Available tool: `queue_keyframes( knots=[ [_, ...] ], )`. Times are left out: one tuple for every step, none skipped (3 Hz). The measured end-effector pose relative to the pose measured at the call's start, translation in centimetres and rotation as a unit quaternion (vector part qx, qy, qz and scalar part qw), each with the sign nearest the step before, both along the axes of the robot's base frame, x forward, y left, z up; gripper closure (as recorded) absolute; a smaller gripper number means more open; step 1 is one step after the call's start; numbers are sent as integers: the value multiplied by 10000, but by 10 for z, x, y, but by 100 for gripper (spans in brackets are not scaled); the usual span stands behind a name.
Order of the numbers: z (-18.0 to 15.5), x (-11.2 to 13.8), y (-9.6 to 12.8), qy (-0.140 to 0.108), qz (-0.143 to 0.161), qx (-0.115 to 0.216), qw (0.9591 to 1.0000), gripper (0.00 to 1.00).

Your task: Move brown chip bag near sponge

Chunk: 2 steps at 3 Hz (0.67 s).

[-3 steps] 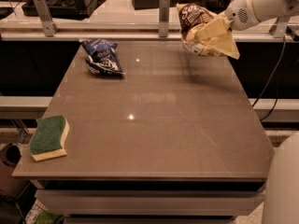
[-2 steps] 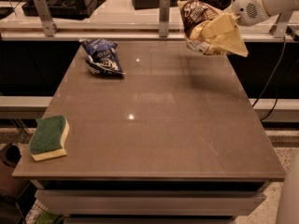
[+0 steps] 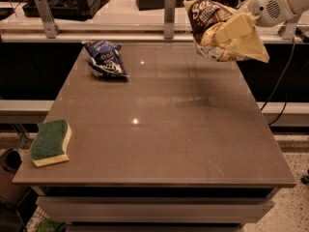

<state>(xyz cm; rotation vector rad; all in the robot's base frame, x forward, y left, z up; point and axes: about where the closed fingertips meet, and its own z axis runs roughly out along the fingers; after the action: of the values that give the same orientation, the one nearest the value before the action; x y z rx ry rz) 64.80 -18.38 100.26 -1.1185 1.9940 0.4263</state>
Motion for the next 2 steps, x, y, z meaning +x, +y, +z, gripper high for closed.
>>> queue_keyframes(
  knots=[
    [2,-33,15,-22,21,-204,9998,100],
    [-4,-65,36,-1,120,-416,9991,100]
  ],
)
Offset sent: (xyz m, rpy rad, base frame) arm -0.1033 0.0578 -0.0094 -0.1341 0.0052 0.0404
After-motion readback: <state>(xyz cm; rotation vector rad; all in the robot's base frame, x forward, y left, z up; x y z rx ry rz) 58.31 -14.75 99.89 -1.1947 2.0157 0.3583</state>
